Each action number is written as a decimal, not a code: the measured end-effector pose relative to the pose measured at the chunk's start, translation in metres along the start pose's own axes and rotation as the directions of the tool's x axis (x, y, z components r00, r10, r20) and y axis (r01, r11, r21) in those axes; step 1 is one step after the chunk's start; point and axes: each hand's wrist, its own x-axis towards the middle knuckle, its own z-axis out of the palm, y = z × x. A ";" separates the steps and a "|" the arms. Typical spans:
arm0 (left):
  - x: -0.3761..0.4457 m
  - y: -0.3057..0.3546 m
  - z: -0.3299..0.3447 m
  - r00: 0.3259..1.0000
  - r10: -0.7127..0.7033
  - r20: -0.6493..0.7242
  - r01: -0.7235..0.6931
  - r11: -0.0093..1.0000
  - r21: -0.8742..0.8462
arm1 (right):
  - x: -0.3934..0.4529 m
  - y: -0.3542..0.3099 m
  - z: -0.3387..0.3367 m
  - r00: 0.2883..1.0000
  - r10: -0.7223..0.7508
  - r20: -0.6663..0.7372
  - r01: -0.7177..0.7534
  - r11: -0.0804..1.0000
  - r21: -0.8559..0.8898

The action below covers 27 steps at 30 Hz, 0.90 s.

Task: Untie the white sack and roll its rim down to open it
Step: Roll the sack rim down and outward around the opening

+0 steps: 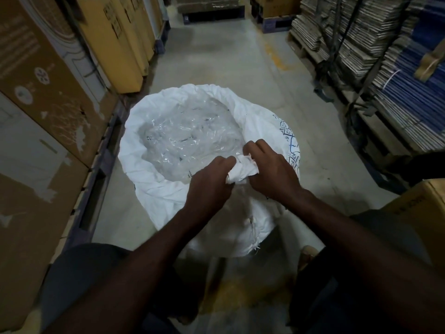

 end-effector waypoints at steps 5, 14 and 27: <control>0.005 -0.016 0.005 0.970 0.228 -0.084 -0.185 0.917 0.355 | -0.011 0.024 -0.020 0.933 -0.122 0.338 0.025 0.960 0.278; -0.023 0.018 0.021 0.967 0.182 0.177 -0.164 0.980 -0.109 | -0.012 0.024 -0.005 0.929 -0.018 0.369 0.088 0.981 -0.172; -0.008 0.014 0.001 0.727 -0.139 0.672 0.258 0.963 -0.081 | -0.011 0.043 0.002 0.780 -0.240 0.578 0.273 0.962 0.032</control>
